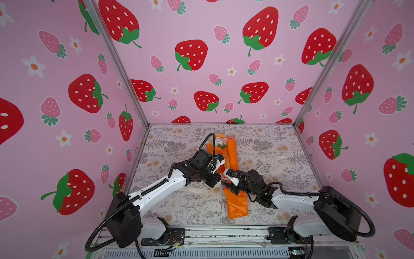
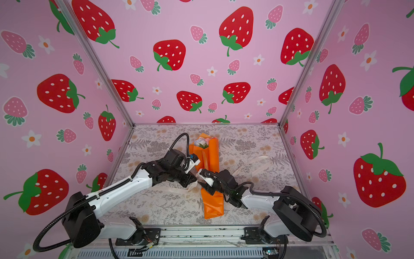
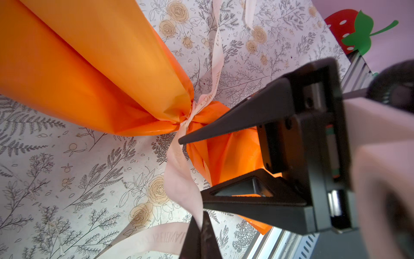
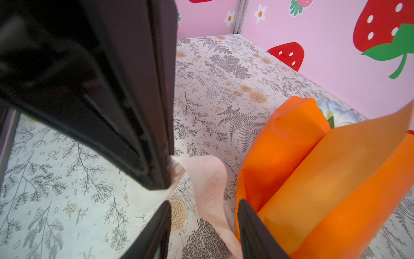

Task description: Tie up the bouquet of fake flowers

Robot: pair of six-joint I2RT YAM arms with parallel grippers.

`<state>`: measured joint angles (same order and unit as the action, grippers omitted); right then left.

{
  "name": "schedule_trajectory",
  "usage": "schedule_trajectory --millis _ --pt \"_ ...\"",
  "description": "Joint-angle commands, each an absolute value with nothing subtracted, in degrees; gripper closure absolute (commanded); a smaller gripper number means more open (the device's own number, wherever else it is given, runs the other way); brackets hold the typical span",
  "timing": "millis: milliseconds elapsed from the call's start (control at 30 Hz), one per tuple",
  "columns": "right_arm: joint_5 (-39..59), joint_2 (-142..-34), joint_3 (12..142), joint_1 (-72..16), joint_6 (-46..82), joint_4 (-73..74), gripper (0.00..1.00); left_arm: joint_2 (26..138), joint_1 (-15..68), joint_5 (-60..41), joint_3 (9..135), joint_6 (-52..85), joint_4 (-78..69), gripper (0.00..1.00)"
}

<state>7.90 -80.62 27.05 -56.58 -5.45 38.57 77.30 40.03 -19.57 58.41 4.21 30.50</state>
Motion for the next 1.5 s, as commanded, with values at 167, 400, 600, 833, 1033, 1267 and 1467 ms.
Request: schedule_trajectory --millis 167,400,600,833,1033,1267,1467 --pt "2.2 -83.7 29.6 -57.7 -8.0 43.2 0.51 79.4 40.1 -22.7 62.5 2.3 34.9 1.00" --pt "-0.6 -84.4 30.1 -57.9 -6.8 46.1 0.67 79.3 40.1 -22.5 62.5 2.2 34.7 1.00" --pt "-0.9 -83.5 28.2 -57.9 -3.9 49.2 0.91 77.0 40.0 -20.1 59.7 2.9 32.0 0.83" --pt "-2.0 -82.1 26.4 -57.9 -1.1 51.1 0.95 72.0 39.5 -21.3 48.6 2.2 18.2 0.68" --pt "-2.0 -81.3 25.6 -57.8 -0.5 51.8 0.95 68.6 39.6 -15.7 38.6 1.5 3.2 0.62" --pt "-2.2 -80.8 25.3 -57.8 -0.2 51.9 0.95 72.4 39.6 -15.0 36.3 -3.8 -5.9 0.57" --pt "-2.6 -80.8 25.3 -57.8 -0.1 51.9 0.95 76.8 39.5 -17.0 37.3 -5.4 -8.1 0.55"
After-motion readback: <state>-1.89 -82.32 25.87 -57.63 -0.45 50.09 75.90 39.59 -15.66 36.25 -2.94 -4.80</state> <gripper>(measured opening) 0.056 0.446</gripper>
